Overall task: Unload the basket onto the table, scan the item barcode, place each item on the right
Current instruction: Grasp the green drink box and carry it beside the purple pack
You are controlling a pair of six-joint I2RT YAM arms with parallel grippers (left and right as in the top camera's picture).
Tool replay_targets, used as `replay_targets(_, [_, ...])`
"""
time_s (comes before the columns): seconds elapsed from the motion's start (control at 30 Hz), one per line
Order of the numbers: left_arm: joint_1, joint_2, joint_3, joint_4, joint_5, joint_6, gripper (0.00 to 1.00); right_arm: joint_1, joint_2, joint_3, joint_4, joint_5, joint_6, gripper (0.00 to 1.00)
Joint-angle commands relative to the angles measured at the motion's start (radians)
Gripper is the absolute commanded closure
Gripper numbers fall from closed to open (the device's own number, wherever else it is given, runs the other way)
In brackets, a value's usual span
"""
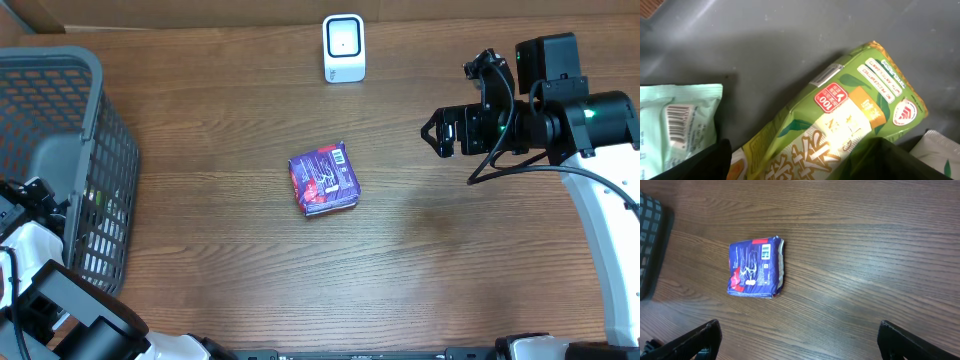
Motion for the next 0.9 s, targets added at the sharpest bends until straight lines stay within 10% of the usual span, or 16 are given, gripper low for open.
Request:
replay_targets(0.0, [-0.007, 0.042, -0.095, -0.028, -0.005, -0.027, 0.20, 0.006, -0.006, 0.026, 0.006, -0.002, -0.004, 0.00])
replay_targets(0.23, [-0.007, 0.042, -0.129, -0.023, -0.006, -0.111, 0.34, 0.006, -0.006, 0.026, 0.006, -0.002, -0.004, 0.00])
replay_targets(0.6, [-0.007, 0.042, -0.118, -0.005, -0.005, -0.243, 0.90, 0.006, -0.006, 0.026, 0.010, -0.002, -0.004, 0.00])
replay_targets(0.87, [-0.008, 0.039, 0.151, -0.176, 0.174, -0.293, 0.93, 0.006, -0.006, 0.026, 0.017, -0.002, -0.001, 0.00])
